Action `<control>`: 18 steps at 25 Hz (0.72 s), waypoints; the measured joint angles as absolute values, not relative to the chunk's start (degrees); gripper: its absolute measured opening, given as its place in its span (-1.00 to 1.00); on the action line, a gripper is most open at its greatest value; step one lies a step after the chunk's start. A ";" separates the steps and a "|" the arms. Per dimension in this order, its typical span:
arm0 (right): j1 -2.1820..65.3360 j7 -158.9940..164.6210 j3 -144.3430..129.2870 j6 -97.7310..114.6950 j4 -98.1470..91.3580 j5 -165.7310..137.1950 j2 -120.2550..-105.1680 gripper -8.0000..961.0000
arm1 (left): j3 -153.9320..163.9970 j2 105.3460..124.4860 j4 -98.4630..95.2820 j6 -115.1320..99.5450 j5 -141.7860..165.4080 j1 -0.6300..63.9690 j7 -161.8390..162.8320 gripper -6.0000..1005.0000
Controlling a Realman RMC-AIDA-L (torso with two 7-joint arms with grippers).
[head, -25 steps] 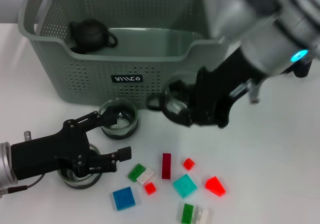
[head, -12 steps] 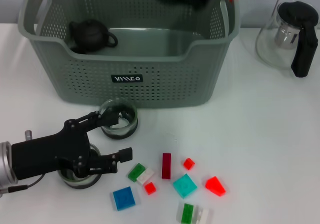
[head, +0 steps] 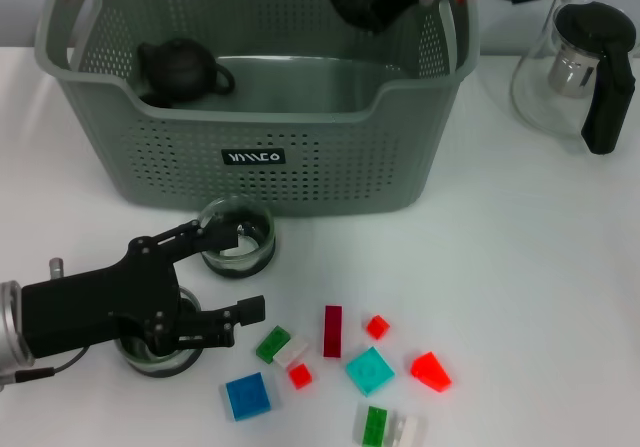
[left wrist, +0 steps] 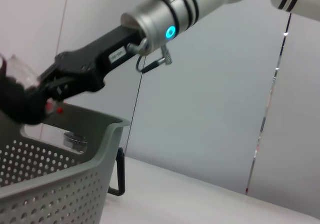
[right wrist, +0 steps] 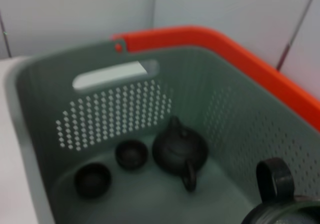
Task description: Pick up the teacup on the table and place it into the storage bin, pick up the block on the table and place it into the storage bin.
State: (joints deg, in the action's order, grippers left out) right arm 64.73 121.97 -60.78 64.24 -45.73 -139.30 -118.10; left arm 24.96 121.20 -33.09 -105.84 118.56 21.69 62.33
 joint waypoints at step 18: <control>65.83 121.99 -65.43 54.82 -36.48 -140.54 -119.01 -0.87 | 25.13 120.94 -33.13 -106.88 118.57 22.45 62.10 0.74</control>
